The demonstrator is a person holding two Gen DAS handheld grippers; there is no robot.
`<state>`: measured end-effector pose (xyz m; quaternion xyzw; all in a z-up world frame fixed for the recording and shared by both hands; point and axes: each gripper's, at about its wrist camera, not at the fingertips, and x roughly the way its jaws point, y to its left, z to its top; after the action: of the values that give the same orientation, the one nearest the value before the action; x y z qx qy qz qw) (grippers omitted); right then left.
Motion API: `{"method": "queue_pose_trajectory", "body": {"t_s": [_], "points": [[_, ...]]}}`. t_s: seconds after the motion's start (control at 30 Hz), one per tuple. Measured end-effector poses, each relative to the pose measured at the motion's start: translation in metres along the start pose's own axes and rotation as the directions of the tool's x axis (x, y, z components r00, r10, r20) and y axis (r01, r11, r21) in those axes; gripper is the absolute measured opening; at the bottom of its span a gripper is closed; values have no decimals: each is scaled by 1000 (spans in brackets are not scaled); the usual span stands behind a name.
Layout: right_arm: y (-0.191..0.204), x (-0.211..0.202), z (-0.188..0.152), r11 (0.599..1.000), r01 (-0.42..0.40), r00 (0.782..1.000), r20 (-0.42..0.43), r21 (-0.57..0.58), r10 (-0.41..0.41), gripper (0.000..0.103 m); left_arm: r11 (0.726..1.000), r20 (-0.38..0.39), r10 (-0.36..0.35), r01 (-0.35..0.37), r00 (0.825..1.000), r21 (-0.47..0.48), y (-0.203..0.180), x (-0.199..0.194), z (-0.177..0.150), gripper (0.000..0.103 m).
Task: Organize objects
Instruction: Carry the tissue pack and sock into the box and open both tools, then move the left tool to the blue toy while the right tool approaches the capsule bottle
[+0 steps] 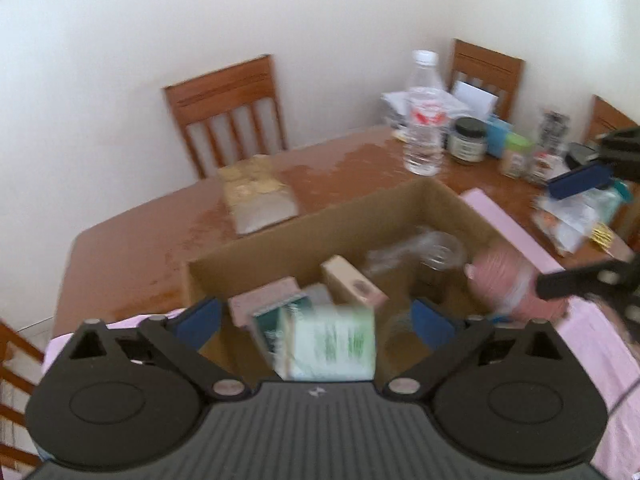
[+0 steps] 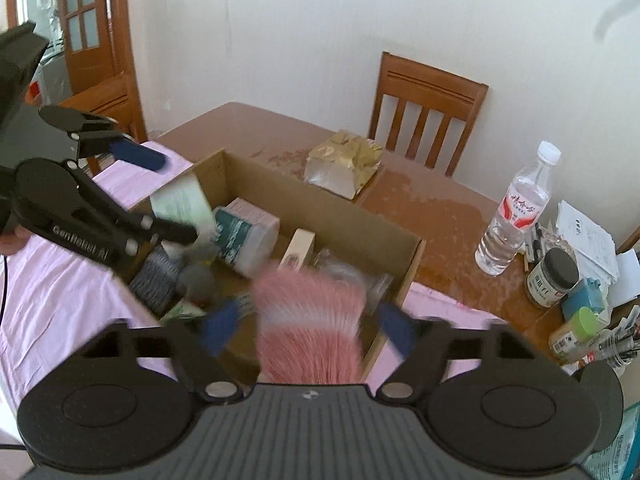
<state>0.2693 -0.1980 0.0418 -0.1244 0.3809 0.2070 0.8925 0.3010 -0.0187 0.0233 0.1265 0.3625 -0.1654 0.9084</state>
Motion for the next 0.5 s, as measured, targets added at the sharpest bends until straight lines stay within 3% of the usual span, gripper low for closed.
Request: {"method": "queue_pose_trajectory", "body": {"t_s": [0.07, 0.5], "points": [[-2, 0, 1, 1000, 3, 1000, 21, 0, -3, 103, 1000, -25, -20, 20, 999, -8, 2, 4, -2, 102], [-2, -1, -15, 999, 12, 1000, -12, 43, -11, 103, 999, -66, -13, 11, 998, -38, -6, -12, -20, 102]]}}
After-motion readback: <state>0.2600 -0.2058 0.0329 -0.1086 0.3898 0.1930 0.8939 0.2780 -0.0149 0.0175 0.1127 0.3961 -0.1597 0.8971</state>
